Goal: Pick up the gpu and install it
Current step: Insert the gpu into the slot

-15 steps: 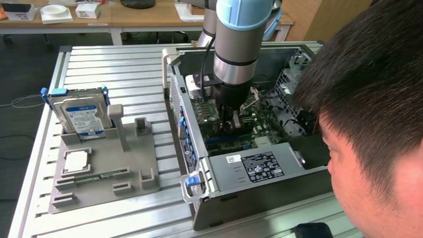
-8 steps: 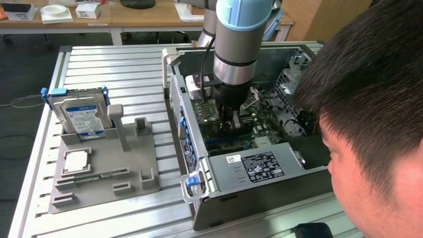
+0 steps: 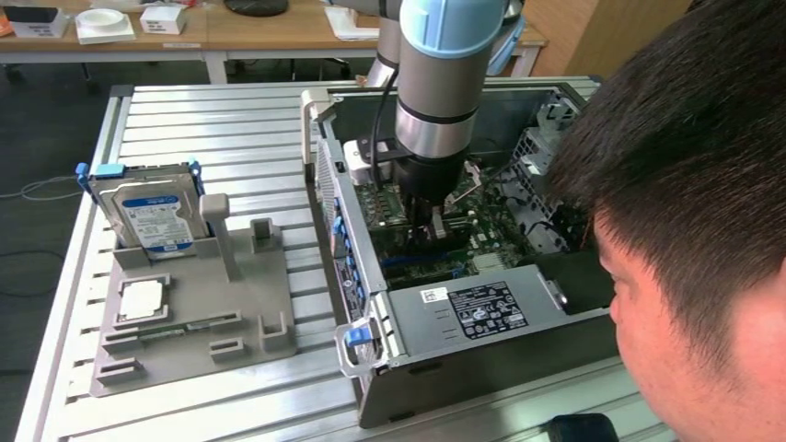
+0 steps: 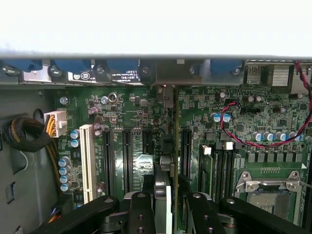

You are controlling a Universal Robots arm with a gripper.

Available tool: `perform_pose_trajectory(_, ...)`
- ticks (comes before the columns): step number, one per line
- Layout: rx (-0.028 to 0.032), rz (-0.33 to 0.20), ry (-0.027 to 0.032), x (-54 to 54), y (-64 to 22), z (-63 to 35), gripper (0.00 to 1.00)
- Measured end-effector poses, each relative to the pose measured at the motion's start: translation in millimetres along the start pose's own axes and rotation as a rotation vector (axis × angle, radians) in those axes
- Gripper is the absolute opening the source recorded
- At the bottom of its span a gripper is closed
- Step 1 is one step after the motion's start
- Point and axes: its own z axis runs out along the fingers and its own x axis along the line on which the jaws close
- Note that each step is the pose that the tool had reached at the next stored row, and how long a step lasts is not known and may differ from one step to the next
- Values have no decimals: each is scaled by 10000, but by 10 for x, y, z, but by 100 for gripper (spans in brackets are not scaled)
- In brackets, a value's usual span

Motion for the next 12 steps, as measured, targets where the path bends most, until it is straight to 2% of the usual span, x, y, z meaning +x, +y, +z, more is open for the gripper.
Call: perform_pose_trajectory(12, 0, 0, -1, 0, 1, 17, 30)
